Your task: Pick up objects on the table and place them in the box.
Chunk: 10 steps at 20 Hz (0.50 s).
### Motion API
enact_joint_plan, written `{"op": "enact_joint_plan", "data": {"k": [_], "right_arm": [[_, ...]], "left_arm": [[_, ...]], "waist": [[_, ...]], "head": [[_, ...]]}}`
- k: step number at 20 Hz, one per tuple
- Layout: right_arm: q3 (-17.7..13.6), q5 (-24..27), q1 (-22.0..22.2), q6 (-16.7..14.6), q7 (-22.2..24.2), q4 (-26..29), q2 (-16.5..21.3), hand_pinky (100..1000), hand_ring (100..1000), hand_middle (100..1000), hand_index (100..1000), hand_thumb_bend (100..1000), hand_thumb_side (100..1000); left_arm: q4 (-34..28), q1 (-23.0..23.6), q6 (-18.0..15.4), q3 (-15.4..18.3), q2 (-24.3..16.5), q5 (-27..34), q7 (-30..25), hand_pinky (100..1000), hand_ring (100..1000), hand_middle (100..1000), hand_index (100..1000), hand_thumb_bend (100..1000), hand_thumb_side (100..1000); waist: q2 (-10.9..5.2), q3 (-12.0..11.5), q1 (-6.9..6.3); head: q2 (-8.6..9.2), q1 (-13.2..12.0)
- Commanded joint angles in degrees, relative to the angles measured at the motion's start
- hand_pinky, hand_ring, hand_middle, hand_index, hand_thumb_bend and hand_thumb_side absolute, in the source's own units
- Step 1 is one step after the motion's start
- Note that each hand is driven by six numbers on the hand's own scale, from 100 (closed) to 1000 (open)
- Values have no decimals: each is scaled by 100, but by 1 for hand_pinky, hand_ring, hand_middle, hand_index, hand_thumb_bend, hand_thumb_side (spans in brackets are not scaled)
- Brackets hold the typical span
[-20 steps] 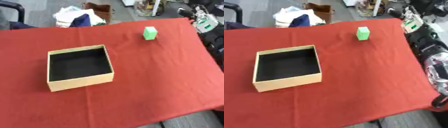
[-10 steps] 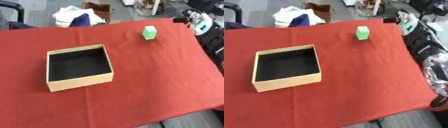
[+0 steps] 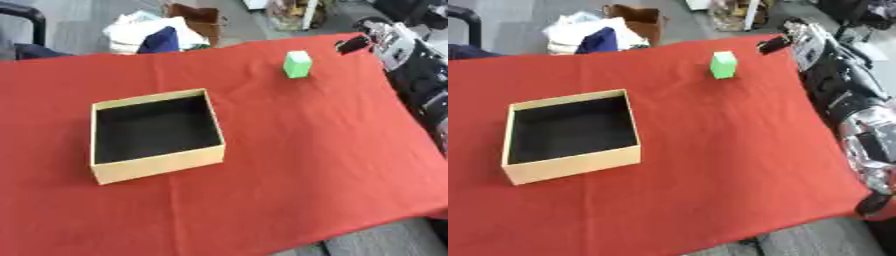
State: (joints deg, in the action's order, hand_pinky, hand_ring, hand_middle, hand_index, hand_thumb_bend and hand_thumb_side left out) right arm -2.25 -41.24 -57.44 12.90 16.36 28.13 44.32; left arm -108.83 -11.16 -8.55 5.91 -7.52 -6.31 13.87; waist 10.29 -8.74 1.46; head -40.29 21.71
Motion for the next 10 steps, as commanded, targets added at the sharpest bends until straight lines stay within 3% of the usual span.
{"op": "enact_joint_plan", "data": {"k": [1,10], "right_arm": [[51,-338,-88,-74,253,262,107,819,898,1000,1000,100,154],[176,-1083,-80,-345,956,808,-29,837,913,1000,1000,154,144]], "left_arm": [[-69,-56,-10,-3,-71,8,-22,637,816,632,710,100,121],[-65,-66,-10,4,-65,-4,-33,636,817,632,711,100,120]], "waist": [[-75,17,-3],[-71,-5,18]], "head": [[-29,7],[-73,-4]]}}
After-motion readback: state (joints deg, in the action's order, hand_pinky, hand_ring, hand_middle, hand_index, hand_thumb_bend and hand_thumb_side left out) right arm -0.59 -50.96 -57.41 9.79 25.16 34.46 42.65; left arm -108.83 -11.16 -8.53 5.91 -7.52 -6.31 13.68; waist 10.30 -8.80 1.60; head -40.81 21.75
